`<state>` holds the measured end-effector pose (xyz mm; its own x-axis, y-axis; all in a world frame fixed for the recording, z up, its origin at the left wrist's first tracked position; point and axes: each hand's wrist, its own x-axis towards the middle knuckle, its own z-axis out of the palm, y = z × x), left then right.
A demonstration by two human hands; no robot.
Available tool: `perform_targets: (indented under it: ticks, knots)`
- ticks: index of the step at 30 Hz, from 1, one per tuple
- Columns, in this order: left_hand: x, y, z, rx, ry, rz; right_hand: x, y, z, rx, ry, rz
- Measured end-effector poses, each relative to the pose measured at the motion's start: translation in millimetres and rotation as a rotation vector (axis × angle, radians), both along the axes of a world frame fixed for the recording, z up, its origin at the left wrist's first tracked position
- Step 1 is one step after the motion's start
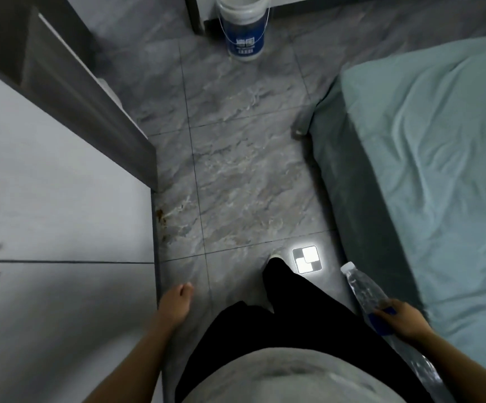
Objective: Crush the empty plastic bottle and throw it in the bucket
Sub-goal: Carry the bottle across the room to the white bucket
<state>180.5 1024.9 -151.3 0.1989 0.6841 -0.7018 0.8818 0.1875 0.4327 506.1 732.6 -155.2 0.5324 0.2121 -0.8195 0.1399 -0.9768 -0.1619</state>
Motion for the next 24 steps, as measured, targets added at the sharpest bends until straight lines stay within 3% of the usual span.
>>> perform_targets:
  ticks: [7,13,19,24]
  knots:
    - [39,41,0,0.029,0.07,0.017,91,121,10,0.108,-0.038,0.051]
    - [72,97,-8,-0.055,0.093,0.185,142,218,16,0.145,-0.041,0.088]
    - [123,192,-10,-0.071,0.059,0.158,172,284,14,0.1,-0.024,0.046]
    - [180,278,-3,0.013,0.047,0.01,194,311,16,0.046,-0.024,-0.02]
